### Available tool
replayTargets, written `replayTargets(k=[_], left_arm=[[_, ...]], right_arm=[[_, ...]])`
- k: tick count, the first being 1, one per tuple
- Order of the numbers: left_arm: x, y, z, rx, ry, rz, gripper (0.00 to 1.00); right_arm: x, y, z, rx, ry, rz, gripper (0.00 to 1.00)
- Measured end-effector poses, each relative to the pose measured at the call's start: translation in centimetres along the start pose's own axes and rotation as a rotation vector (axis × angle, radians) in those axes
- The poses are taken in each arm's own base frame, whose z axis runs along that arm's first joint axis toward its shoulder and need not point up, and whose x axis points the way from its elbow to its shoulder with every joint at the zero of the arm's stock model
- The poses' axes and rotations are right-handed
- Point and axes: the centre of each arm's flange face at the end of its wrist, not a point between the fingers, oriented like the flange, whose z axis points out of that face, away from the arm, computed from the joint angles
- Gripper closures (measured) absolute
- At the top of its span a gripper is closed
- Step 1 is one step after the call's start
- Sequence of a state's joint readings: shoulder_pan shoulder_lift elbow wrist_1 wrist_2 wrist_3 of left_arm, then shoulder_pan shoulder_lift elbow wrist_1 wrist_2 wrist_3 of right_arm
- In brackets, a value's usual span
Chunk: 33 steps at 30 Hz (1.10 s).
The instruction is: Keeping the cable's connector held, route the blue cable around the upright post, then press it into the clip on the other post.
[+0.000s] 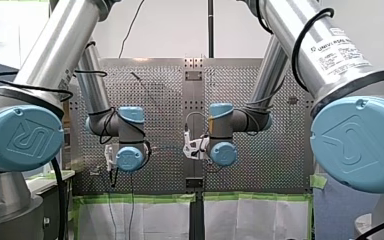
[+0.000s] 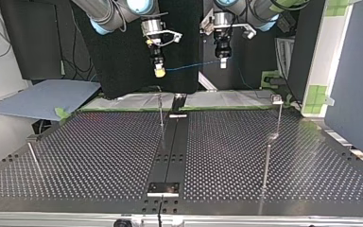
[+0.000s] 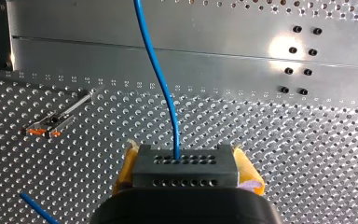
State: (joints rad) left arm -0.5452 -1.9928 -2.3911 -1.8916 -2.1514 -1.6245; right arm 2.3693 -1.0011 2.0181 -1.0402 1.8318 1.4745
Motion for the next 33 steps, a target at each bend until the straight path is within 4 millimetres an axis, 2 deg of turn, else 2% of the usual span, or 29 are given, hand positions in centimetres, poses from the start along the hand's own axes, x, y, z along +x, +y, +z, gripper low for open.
replayTargets(k=[22,27,33], left_arm=[[0.4,0.3,-0.1,-0.008,0.018,0.024,1.00],[0.9,0.7,-0.4,-0.012,0.056,0.070,1.00],[1.1,0.9,-0.7,-0.014,0.082,0.090,1.00]], right_arm=[[-0.3,0.2,0.3,-0.007,-0.009,-0.011,1.00],[-2.6,0.3,0.3,-0.007,-0.078,-0.057,1.00],[-6.1,0.3,-0.9,0.005,-0.188,-0.092,1.00]])
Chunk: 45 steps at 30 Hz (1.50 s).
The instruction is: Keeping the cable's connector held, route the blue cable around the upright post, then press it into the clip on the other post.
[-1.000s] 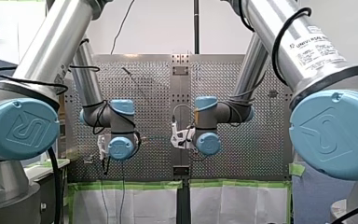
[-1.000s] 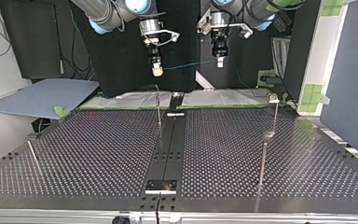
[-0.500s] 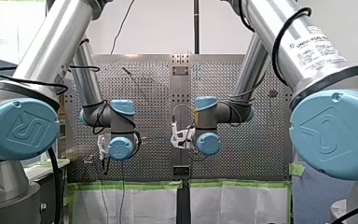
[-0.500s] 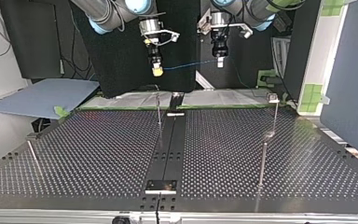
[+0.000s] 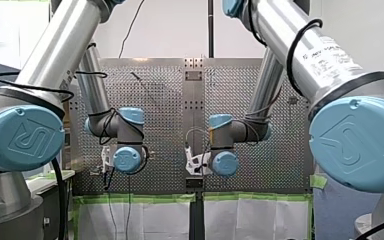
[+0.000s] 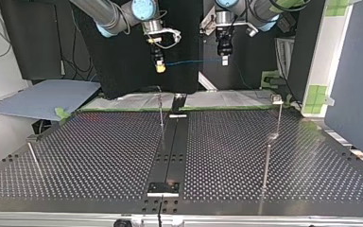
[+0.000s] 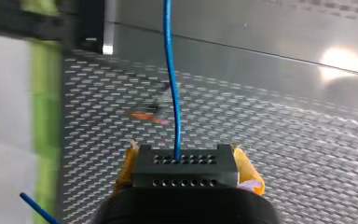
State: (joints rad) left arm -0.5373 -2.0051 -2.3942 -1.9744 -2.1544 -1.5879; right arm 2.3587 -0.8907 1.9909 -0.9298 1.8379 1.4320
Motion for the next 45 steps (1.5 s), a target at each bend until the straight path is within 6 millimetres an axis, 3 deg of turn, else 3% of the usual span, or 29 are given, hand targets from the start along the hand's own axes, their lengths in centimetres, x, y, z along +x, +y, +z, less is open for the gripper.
replayTargets(k=[5,10,14,19,31,45], left_arm=[[0.0,0.0,0.0,0.000,0.002,0.002,1.00],[0.0,0.0,0.0,0.000,0.003,0.002,1.00],[-0.2,-0.1,-0.2,0.003,0.001,0.009,1.00],[-1.3,-1.0,-1.1,0.045,-0.001,0.014,1.00],[-4.8,-0.4,-0.8,0.021,-0.012,-0.023,1.00],[-12.6,-1.0,2.9,-0.045,-0.111,-0.118,1.00]], right_arm=[[-2.0,-0.1,-0.5,0.009,-0.062,-0.018,1.00],[-2.3,-0.2,-0.6,0.010,-0.073,-0.021,1.00],[-2.1,-0.2,-0.5,0.009,-0.072,-0.023,1.00],[-0.3,-0.3,-0.1,0.004,-0.059,-0.006,1.00],[7.7,-0.8,2.1,0.080,0.033,0.083,1.00],[18.8,0.5,3.3,0.098,0.146,0.111,1.00]])
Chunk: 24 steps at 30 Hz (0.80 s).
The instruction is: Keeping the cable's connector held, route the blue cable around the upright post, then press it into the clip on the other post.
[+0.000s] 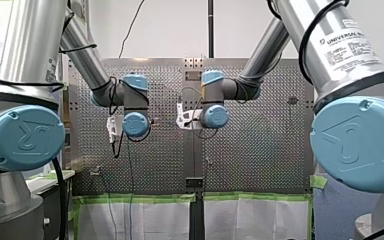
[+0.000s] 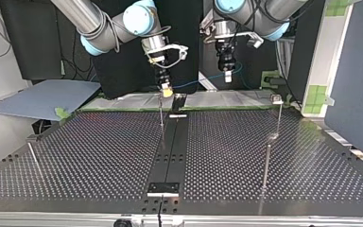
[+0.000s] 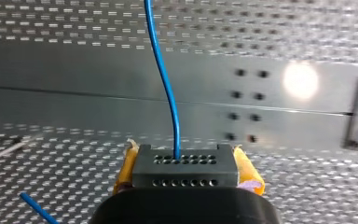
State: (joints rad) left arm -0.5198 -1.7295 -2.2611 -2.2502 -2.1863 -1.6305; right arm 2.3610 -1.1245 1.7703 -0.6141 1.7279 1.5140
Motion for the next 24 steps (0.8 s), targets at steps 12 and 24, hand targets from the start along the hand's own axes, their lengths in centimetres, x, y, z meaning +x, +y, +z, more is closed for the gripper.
replayTargets(k=[12,24], left_arm=[[-7.9,-0.8,2.9,-0.026,-0.093,-0.097,1.00],[-14.4,0.3,3.5,-0.072,-0.149,-0.119,1.00]], right_arm=[[8.1,0.4,-0.1,0.011,0.087,0.016,1.00],[13.6,0.8,0.0,0.019,0.175,0.044,1.00]])
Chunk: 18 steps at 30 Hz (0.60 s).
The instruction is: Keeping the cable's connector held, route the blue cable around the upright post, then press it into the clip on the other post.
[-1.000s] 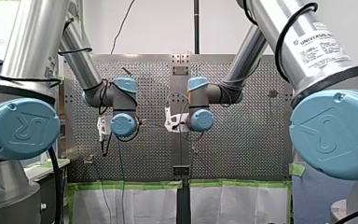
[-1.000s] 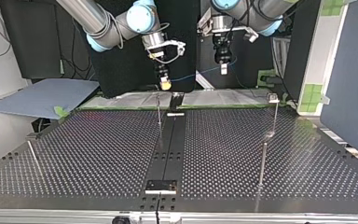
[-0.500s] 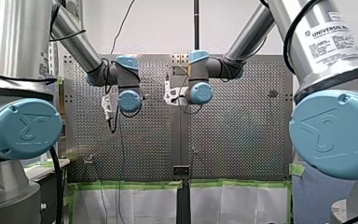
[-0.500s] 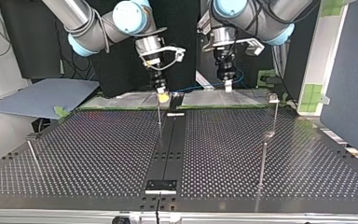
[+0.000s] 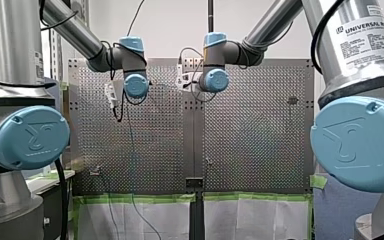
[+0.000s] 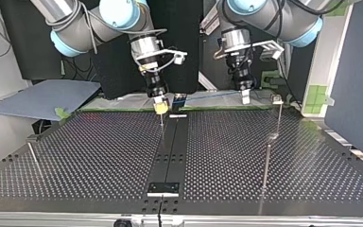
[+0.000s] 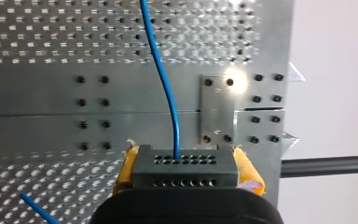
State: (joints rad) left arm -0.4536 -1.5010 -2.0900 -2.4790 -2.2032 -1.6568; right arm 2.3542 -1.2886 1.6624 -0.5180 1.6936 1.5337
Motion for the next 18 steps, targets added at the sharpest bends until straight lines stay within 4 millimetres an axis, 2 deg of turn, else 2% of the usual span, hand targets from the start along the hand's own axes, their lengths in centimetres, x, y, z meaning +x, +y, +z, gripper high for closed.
replayTargets(k=[11,18], left_arm=[[-7.6,-0.3,1.9,-0.014,-0.083,-0.043,1.00],[-10.3,-0.8,3.2,0.007,-0.095,-0.043,1.00]], right_arm=[[2.1,0.5,2.0,0.022,0.045,0.040,1.00],[3.4,0.3,3.5,0.045,0.049,0.043,1.00]])
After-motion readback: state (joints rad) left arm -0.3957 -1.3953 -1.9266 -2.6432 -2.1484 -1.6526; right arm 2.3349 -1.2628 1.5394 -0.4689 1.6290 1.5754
